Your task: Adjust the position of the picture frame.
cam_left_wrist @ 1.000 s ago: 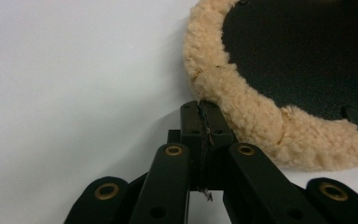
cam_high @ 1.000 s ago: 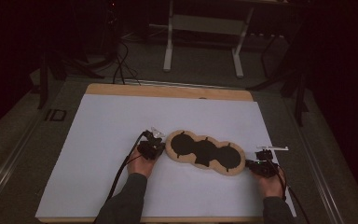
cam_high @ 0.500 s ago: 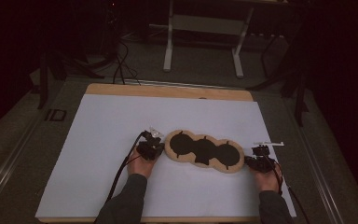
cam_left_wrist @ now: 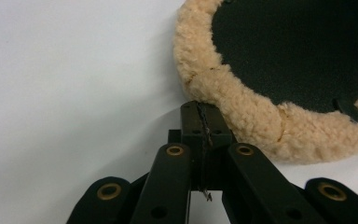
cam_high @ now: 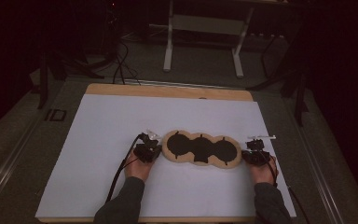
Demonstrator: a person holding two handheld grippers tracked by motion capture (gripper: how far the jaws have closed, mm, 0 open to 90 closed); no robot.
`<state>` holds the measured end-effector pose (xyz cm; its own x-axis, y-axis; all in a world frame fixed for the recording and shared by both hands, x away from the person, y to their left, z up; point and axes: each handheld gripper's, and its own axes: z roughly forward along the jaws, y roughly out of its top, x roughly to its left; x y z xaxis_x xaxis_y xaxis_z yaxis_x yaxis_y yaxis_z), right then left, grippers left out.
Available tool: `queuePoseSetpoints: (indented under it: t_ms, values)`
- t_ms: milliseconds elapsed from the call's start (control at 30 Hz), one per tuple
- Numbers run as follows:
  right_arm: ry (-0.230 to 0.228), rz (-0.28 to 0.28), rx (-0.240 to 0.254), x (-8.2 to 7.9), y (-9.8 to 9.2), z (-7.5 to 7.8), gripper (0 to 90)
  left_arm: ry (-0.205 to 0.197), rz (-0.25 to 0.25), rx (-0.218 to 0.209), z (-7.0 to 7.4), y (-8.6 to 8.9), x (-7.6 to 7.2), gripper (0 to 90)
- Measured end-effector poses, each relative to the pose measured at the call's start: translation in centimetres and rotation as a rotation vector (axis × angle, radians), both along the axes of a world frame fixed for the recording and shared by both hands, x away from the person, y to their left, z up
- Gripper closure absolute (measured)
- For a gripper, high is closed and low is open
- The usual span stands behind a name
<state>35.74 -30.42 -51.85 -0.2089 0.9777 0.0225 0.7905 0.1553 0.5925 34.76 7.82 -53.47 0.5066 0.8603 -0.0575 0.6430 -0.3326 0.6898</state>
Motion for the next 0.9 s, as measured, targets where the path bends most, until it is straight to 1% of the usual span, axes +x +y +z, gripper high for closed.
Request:
queuePoseSetpoints:
  t_ms: [200,367,467,567,600,633,733,900]
  values:
    - [-0.006,0.036,0.006,0.2,0.9,-0.1,90.0,0.0,0.01,-0.009,-0.1,1.3,-0.5,90.0]
    - [-0.008,0.051,0.007,0.4,2.0,-0.1,90.0,0.002,0.03,-0.032,-0.2,2.5,-1.0,90.0]
    - [-0.003,0.063,0.004,0.5,2.6,-0.1,90.0,0.006,0.033,-0.034,-0.2,3.2,-1.2,90.0]
    - [-0.001,0.06,0.007,0.5,3.1,-0.1,90.0,0.009,0.032,-0.035,-0.2,3.6,-1.3,90.0]
    - [0.0,0.064,0.007,0.5,3.2,0.0,90.0,0.009,0.039,-0.035,-0.2,4.2,-1.5,90.0]
    - [0.002,0.077,0.007,0.6,3.7,-0.1,90.0,0.011,0.04,-0.037,-0.2,4.4,-1.6,90.0]
    - [0.003,0.088,0.011,0.6,4.4,-0.1,90.0,0.012,0.046,-0.039,-0.2,5.1,-1.8,90.0]
    - [0.001,0.103,0.014,0.6,5.2,-0.1,90.0,0.02,0.053,-0.028,-0.1,5.9,-2.1,90.0]
